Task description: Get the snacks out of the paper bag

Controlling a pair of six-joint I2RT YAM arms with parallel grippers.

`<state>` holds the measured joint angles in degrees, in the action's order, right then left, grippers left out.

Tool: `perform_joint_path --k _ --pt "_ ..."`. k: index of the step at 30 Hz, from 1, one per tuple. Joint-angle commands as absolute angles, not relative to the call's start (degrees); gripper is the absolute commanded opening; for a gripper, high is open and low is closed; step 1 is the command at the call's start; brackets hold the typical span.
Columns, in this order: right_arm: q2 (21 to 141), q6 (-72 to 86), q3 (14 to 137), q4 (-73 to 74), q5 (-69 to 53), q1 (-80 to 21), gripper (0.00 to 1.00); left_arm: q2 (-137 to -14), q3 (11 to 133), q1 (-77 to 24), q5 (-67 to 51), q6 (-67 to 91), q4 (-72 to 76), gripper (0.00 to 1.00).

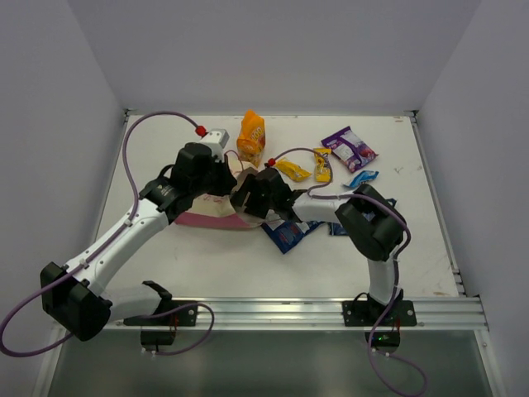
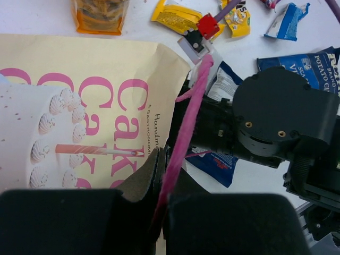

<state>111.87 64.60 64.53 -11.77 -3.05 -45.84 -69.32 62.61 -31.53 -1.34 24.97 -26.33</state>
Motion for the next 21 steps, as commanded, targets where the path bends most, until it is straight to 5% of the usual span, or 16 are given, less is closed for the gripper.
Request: perform_joint_path --k 1,7,13,17,21 --pt "114.8 66.1 68.6 -11.8 -7.4 -46.2 0.68 -67.9 65.6 -31.6 -3.2 26.6 -22.3 0.00" --pt "119.0 65.0 72.9 -12.1 -11.9 -46.5 0.63 -68.6 65.9 -31.6 -6.0 26.5 -21.3 0.00" --pt "122.6 64.2 75.3 -14.1 -15.1 -46.5 0.37 -68.5 65.2 -31.6 -7.8 25.6 -21.0 0.00" --pt "120.9 61.7 74.3 -15.4 -14.9 -46.5 0.02 -67.3 63.9 -31.6 -5.7 24.4 -22.1 0.00" --pt "115.7 57.9 70.9 -15.2 -13.5 -45.7 0.00 -66.8 63.5 -31.6 -0.6 23.1 -25.1 0.00"
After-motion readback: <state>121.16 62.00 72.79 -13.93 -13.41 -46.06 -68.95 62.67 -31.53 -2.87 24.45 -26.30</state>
